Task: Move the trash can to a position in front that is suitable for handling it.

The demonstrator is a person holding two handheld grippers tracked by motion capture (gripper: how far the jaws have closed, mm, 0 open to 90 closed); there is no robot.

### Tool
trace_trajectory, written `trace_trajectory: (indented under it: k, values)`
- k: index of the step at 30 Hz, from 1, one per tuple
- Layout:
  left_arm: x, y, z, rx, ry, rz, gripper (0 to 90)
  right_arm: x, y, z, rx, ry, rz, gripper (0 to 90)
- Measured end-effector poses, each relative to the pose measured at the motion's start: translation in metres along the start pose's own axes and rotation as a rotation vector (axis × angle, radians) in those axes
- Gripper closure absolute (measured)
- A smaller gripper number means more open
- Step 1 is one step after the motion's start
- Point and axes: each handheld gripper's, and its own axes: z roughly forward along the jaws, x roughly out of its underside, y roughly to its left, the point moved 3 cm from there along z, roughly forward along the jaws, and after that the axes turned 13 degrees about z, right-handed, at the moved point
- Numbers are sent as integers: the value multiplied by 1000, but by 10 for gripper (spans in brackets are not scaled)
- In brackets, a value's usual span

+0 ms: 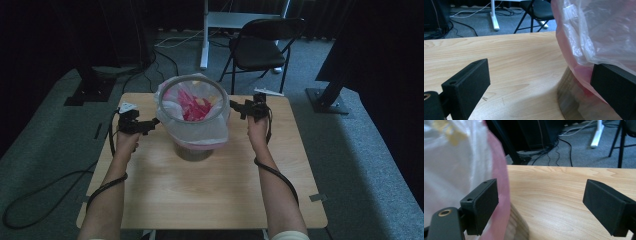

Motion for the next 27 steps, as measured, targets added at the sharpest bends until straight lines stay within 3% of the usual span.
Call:
trace_trajectory:
  k: [7,11,13,15,17,21,27]
  values:
    - [-10,-5,9,1,3,4,26,3,6,18,17,37,12,123]
    - [-15,-10,11,25,3,27,26,5,9,24,-7,46,21,123]
    - [-17,-12,12,28,2,30,26,6,12,27,-51,52,29,123]
    - [-16,-12,11,32,-1,27,27,7,16,26,-58,33,-3,137]
    - [-16,-13,11,30,-4,25,27,7,15,25,-86,42,8,138]
    - [-14,-13,12,45,4,12,29,8,14,24,-75,67,-24,150]
    - [-13,-15,8,42,21,46,35,9,15,24,-81,68,-22,162]
